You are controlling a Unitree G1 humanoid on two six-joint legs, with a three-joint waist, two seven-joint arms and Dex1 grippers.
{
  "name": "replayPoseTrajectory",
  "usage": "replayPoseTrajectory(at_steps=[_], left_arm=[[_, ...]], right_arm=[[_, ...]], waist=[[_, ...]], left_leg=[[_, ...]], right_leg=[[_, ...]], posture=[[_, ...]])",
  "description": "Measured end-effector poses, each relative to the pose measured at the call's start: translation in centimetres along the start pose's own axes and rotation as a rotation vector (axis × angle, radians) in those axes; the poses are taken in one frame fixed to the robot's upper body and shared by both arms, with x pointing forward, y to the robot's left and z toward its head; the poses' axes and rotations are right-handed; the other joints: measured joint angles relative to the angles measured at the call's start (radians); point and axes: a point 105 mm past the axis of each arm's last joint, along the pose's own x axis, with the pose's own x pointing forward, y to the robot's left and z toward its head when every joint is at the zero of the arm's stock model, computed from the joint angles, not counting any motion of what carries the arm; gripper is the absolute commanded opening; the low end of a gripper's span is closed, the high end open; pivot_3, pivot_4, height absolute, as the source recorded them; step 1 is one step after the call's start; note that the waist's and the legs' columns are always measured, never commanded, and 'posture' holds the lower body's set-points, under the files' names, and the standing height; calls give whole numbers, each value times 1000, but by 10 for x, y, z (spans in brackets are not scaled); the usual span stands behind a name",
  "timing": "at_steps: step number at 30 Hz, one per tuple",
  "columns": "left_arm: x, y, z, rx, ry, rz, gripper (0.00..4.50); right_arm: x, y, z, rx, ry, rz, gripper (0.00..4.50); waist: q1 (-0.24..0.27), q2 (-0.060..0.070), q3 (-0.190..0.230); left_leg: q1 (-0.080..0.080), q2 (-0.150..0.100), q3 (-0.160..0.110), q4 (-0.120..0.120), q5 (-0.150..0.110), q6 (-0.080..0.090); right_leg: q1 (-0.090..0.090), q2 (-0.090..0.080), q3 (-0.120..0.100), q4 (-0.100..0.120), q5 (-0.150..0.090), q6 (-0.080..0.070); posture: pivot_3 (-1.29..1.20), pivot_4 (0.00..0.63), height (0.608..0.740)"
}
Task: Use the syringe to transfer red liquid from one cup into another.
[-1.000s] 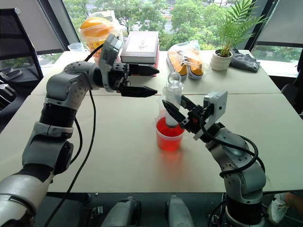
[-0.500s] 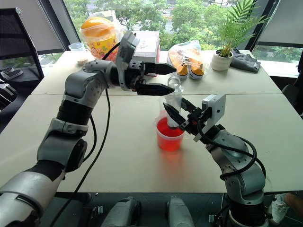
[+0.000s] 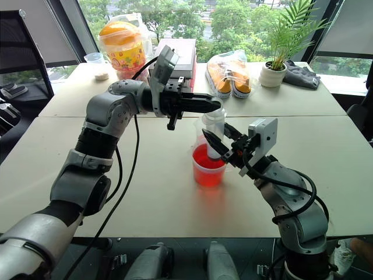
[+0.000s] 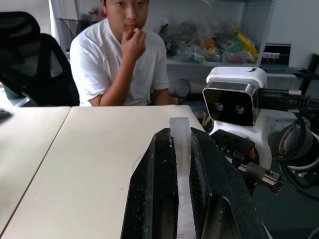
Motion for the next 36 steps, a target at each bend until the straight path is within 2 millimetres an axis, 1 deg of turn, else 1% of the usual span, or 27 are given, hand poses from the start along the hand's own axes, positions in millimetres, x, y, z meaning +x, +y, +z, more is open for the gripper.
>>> replayPoseTrajectory(at_steps=[5,14,27,36], left_arm=[[0,1,0,-2,2,4,13],[3,3,9,13,4,4,13],[3,5,9,5,0,8,13],[1,5,14,15,-15,14,13]], right_arm=[[2,1,-3,7,-10,11,1416],[2,-1,0,5,-35,9,1416],[0,-1,-6,32,-14,11,1416],[1,-2,-4,25,-8,22,1416]], waist=[[0,0,0],[-1,0,0],[-1,0,0],[0,0,0]], left_leg=[[0,0,0,0,0,0],[0,0,0,0,0,0],[0,0,0,0,0,0],[0,0,0,0,0,0]], right_leg=[[0,0,0,0,0,0],[0,0,0,0,0,0],[0,0,0,0,0,0],[0,0,0,0,0,0]], posture=[[0,150,740],[0,150,740],[0,150,740],[0,150,740]])
